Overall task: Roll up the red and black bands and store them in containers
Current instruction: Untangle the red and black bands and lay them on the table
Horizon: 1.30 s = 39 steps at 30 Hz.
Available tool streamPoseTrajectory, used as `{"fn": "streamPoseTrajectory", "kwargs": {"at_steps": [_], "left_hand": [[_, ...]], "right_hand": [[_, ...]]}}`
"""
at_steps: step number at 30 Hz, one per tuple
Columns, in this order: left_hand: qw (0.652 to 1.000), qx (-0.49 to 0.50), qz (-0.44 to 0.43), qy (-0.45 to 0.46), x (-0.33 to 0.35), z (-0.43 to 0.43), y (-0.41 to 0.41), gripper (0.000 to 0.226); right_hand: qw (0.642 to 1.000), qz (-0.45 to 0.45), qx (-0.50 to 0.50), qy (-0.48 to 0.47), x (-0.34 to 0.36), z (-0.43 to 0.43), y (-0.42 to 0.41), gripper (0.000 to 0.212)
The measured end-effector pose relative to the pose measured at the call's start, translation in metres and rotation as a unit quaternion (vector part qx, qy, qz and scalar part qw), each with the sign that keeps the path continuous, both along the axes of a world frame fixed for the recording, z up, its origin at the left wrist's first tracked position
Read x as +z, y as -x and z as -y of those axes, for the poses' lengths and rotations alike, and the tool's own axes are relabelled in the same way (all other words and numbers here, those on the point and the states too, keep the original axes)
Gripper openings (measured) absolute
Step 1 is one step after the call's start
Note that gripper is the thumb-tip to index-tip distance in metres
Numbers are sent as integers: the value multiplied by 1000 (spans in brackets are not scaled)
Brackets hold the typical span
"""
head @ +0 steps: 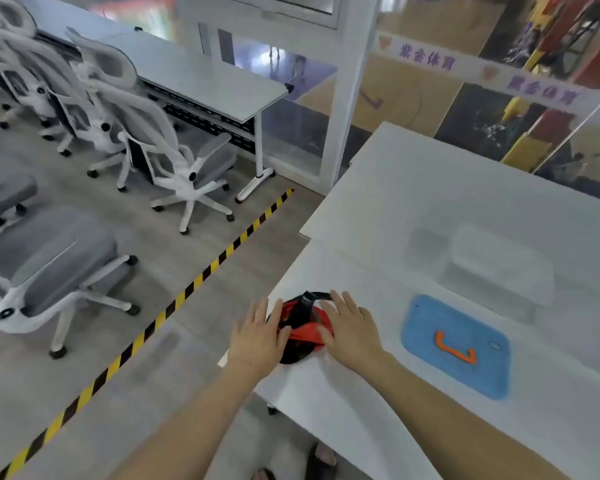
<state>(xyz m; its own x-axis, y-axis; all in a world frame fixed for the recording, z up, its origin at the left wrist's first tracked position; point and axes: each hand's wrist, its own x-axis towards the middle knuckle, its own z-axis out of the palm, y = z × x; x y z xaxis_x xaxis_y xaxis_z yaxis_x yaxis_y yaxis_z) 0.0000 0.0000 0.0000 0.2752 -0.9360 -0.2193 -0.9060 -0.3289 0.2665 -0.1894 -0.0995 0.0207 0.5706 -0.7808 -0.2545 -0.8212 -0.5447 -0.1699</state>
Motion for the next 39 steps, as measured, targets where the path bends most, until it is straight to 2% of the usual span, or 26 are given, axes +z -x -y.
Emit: {"fn": "streamPoseTrajectory", "kwargs": {"at_steps": [6,12,16,18,21,24,28,34,36,39], "left_hand": [[999,12,-21,-46,-41,21,-1,63],[995,-12,-62,-78,-74,20,2,64],[989,36,-137,-52,-88,18,-1,55],[980,78,-185,-10,-87,20,0,40],[971,99,-212,56,-76,24,2,23],[958,96,-246,111,-57,31,-2,20],[932,99,-325,129,-33,38,-5,20],[924,68,-354,126,-11,41,-4,24],[918,96,-375,87,-17,37,-7,30],[938,110,-328,4,-28,25,-7,44]], "right_hand": [[999,-3,-7,-38,-29,25,-7,61],[995,-38,28,-92,-51,31,-10,74],[995,-9,10,-95,-55,29,-8,55],[995,15,-4,-95,-55,28,-5,46],[992,56,-37,-107,-48,26,0,40],[987,104,-72,-104,-31,25,5,41],[967,202,-116,-99,-5,24,11,37],[926,313,-160,-138,27,20,23,35],[916,339,-166,-139,35,19,26,37],[893,387,-189,-128,49,18,28,35]]}}
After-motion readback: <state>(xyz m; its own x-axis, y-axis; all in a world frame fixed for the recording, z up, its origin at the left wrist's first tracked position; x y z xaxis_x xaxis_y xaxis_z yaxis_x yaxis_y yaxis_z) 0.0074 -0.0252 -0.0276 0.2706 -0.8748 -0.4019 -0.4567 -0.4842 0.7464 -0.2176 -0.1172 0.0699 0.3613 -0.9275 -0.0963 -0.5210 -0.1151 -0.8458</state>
